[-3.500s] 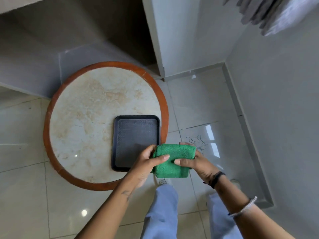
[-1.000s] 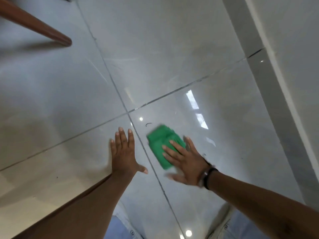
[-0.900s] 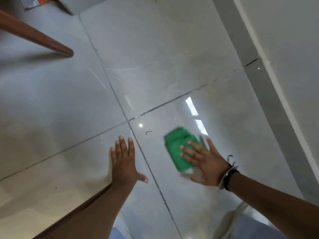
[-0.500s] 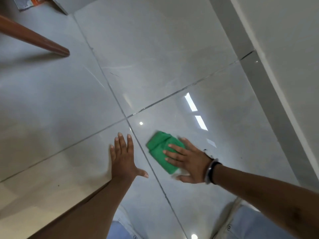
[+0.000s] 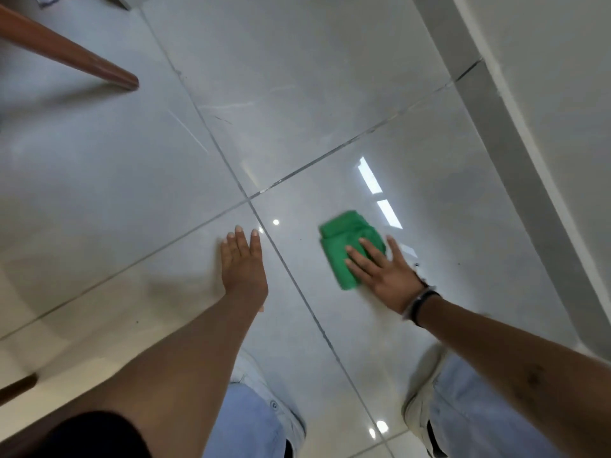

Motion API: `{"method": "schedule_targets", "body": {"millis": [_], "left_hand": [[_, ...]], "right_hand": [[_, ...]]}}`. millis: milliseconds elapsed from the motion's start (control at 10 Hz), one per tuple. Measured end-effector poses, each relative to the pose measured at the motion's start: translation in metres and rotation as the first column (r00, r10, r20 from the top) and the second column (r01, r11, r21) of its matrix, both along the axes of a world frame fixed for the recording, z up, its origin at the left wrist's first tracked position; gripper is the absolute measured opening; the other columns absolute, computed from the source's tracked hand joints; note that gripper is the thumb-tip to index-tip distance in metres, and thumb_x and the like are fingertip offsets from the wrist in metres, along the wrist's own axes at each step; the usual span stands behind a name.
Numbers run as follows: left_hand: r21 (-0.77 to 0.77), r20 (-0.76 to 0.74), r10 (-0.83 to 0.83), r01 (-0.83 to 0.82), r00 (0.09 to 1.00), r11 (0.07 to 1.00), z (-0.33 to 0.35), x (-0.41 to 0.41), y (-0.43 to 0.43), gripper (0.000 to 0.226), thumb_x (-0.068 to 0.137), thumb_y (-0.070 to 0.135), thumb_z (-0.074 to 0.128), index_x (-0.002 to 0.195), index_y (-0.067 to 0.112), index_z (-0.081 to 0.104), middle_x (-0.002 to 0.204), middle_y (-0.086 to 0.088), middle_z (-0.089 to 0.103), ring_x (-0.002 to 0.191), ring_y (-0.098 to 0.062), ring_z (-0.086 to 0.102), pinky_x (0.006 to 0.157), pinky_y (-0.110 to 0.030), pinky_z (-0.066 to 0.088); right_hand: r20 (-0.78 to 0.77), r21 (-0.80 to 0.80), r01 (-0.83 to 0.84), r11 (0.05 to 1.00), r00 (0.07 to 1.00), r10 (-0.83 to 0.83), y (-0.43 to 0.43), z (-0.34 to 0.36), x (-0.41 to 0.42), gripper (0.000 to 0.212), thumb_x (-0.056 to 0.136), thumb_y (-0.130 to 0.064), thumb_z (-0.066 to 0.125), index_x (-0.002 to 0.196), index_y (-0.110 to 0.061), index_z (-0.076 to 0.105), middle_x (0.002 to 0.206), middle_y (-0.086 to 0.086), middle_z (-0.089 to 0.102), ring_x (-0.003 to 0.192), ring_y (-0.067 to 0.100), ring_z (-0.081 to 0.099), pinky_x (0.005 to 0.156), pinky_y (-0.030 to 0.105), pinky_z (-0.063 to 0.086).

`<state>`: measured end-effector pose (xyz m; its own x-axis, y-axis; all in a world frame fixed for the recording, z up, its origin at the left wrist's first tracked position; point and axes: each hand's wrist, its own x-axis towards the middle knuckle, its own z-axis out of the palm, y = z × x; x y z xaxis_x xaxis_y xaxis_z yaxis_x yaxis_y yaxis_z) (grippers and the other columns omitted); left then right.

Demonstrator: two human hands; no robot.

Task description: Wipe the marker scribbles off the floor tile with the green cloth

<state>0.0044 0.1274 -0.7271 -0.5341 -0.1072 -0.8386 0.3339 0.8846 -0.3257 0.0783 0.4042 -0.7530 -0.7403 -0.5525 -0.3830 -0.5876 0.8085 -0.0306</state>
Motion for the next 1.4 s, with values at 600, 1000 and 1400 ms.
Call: {"method": "schedule_targets", "body": {"millis": [600, 1000, 1400], "left_hand": [[0.258, 0.856, 0.509, -0.780, -0.088, -0.570, 0.395, 0.012, 0.026, 0.045, 0.074, 0.047, 0.073, 0.110, 0.021, 0.072, 0.111, -0.002, 0.076, 0.107, -0.019, 0.070, 0.080, -0.031, 0.060], [0.649, 0.489, 0.870, -0.641, -0.059, -0.408, 0.519, 0.026, -0.183, 0.032, 0.079, 0.020, 0.079, 0.109, 0.015, 0.067, 0.110, -0.012, 0.075, 0.100, -0.027, 0.072, 0.088, -0.044, 0.059], [0.640, -0.315, 0.880, -0.606, 0.354, 0.473, 0.554, 0.031, -0.192, 0.057, 0.082, 0.032, 0.072, 0.129, 0.007, 0.051, 0.129, -0.016, 0.058, 0.117, -0.037, 0.056, 0.092, -0.046, 0.049]], "right_hand": [[0.967, 0.204, 0.858, -0.472, -0.103, 0.231, -0.070, 0.432, -0.028, 0.039, 0.071, 0.010, 0.039, 0.101, 0.004, 0.063, 0.077, 0.013, 0.070, 0.067, 0.026, 0.066, 0.054, 0.032, 0.058], [0.905, -0.089, 0.994, 0.065, 0.108, -0.412, -0.291, 0.543, -0.051, 0.028, 0.082, -0.005, 0.073, 0.109, -0.003, 0.066, 0.103, 0.013, 0.073, 0.099, 0.033, 0.070, 0.084, 0.037, 0.059], [0.474, -0.114, 0.839, 0.532, 0.517, -0.713, -0.289, 0.620, -0.052, 0.033, 0.089, -0.033, 0.059, 0.111, -0.009, 0.064, 0.114, 0.011, 0.058, 0.099, 0.034, 0.063, 0.080, 0.037, 0.052]]}}
